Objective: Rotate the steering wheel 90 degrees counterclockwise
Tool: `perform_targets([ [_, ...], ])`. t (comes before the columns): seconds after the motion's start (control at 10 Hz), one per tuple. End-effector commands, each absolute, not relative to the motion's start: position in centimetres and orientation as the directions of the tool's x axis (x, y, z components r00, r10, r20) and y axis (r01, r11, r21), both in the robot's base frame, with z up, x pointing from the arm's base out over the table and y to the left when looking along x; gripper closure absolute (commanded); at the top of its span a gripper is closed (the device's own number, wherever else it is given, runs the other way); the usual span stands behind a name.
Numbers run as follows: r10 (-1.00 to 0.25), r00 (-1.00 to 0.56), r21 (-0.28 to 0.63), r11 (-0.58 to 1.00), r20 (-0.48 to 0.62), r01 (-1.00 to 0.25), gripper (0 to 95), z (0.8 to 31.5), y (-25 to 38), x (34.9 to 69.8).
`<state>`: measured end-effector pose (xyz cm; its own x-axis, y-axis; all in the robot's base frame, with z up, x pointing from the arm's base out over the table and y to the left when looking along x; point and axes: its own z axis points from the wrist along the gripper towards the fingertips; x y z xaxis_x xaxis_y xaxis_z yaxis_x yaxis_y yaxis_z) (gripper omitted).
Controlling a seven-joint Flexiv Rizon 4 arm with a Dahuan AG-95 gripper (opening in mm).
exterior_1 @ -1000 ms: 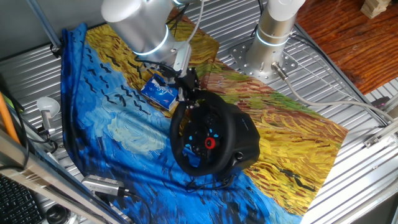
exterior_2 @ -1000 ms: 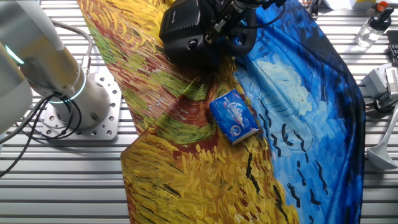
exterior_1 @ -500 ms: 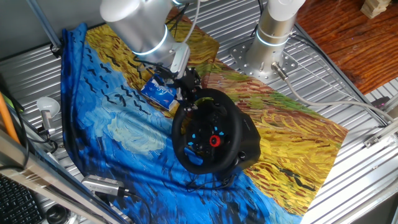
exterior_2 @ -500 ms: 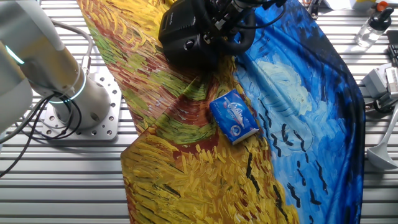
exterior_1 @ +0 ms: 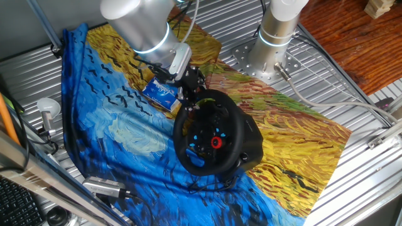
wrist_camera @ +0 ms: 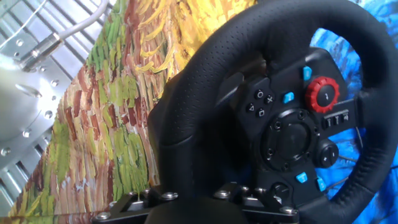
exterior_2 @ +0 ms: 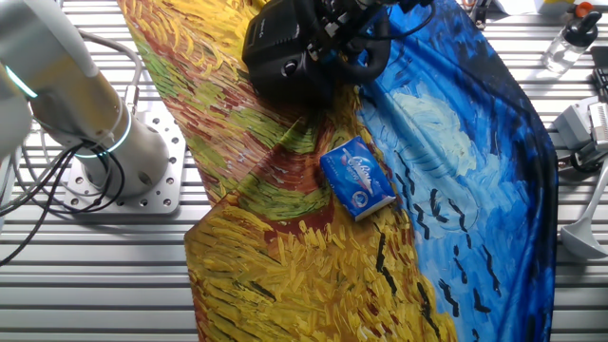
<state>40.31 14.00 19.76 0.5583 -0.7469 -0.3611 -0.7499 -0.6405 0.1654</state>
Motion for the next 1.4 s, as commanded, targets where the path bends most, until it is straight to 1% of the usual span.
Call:
perform_targets([
  [0.1, -0.758, 0.537, 0.187, -0.627, -0.370, -0.756, 38.0, 20.5, 14.2, 40.2],
  [0.4, -0.797, 0.473, 0.229, -0.574, -0.375, -0.786, 38.0, 21.4, 14.5, 40.0],
  [1.0, -0.827, 0.405, 0.274, -0.524, -0.390, -0.807, 38.0, 21.2, 14.2, 39.4],
  [1.1, -0.825, 0.400, 0.283, -0.526, -0.399, -0.802, 57.0, 21.1, 14.1, 39.3],
  [1.4, -0.815, 0.396, 0.313, -0.541, -0.422, -0.780, 57.0, 20.5, 14.0, 38.9],
])
